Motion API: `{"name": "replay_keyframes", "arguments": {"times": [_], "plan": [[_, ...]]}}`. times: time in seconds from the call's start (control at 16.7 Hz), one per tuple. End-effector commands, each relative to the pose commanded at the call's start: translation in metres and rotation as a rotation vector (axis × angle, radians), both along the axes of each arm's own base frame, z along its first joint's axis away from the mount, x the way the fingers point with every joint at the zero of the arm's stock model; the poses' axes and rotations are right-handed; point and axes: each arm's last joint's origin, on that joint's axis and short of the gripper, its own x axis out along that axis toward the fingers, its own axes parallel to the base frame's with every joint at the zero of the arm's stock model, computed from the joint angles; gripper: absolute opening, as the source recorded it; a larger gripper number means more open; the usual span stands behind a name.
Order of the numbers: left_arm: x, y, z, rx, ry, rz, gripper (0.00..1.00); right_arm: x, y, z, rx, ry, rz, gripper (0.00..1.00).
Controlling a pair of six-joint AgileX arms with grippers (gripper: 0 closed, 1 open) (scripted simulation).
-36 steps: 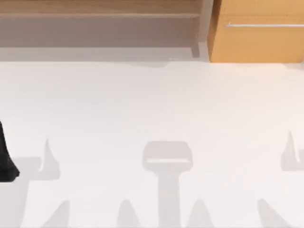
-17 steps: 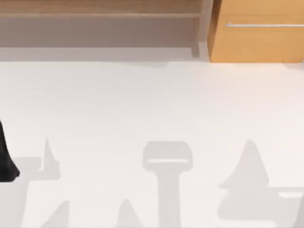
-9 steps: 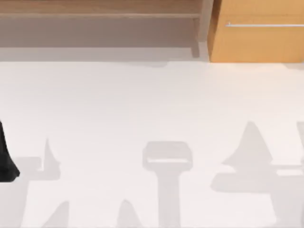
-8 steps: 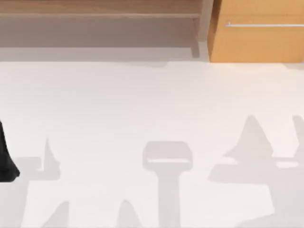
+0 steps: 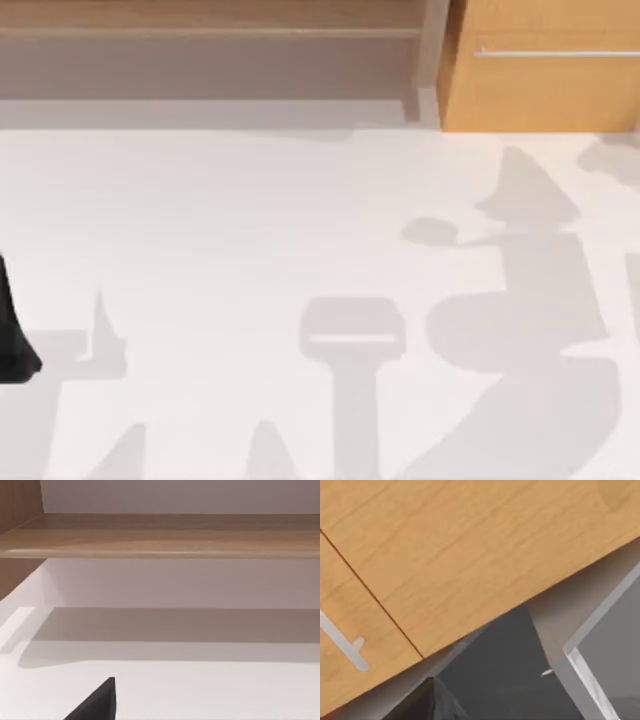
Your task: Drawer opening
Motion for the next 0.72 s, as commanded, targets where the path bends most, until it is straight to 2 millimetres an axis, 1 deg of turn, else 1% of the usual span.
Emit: {"name": "replay_keyframes", "arguments": {"times": [0.18, 0.3, 0.42, 0.54, 0.72], "plan": [[0.0, 0.0, 0.0, 0.0, 0.0, 0.0, 1.0, 0.022, 0.05, -0.031, -0.275, 0.001, -0.005, 1.0], [0.0, 0.0, 0.0, 0.0, 0.0, 0.0, 1.0, 0.028, 0.08, -0.05, -0.41, 0.005, -0.008, 1.0], [0.0, 0.0, 0.0, 0.0, 0.0, 0.0, 1.0, 0.03, 0.104, -0.064, -0.503, 0.01, -0.01, 1.0], [0.0, 0.0, 0.0, 0.0, 0.0, 0.0, 1.0, 0.03, 0.118, -0.073, -0.555, 0.014, -0.011, 1.0], [0.0, 0.0, 0.0, 0.0, 0.0, 0.0, 1.0, 0.03, 0.121, -0.075, -0.565, 0.015, -0.011, 1.0]]}}
